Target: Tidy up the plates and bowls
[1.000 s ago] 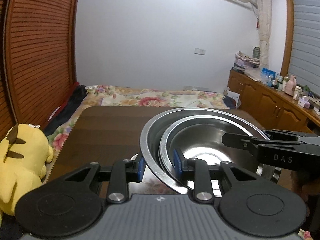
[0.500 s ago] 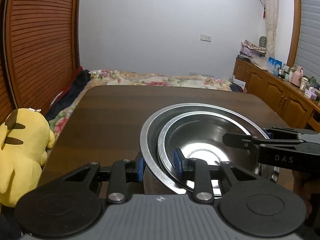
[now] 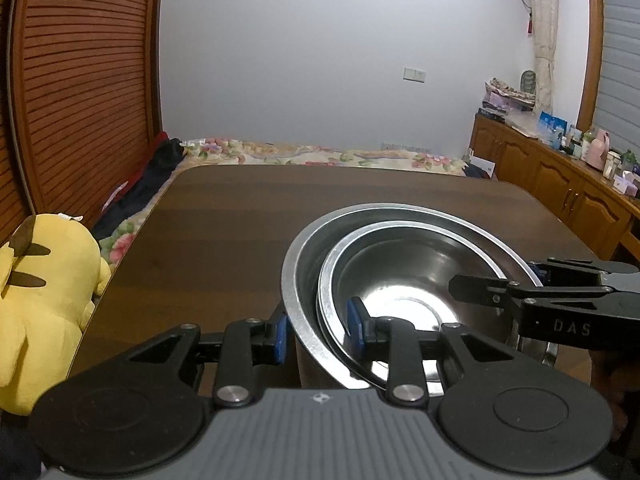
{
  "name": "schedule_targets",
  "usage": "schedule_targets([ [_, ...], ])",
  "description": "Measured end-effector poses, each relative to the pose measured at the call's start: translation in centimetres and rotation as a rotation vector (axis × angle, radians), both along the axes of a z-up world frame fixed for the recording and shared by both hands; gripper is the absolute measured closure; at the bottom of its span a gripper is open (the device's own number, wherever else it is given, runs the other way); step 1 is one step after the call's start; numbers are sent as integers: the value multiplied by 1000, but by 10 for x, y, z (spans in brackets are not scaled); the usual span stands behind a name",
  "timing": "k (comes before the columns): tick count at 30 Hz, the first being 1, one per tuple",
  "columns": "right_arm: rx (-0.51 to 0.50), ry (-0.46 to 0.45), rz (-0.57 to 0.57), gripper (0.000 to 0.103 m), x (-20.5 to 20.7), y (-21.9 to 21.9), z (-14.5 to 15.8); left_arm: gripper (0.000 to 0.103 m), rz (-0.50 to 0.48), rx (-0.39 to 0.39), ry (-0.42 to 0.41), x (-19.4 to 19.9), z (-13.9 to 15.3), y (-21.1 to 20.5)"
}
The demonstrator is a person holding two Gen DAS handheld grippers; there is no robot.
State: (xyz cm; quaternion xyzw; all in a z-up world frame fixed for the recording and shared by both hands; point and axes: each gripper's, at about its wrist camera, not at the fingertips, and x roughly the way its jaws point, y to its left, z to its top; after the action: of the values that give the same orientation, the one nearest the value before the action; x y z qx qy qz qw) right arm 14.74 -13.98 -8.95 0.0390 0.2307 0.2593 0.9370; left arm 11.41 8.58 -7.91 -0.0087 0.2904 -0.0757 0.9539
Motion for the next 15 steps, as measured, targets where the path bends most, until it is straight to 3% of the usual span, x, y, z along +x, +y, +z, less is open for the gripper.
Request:
schedule_targets([
  [11, -35, 1, 3, 59, 2, 1, 5, 71, 6, 6, 6, 1, -1, -1],
  [15, -54, -27, -25, 54, 1, -1, 9, 63, 18, 36, 0, 1, 0, -3],
])
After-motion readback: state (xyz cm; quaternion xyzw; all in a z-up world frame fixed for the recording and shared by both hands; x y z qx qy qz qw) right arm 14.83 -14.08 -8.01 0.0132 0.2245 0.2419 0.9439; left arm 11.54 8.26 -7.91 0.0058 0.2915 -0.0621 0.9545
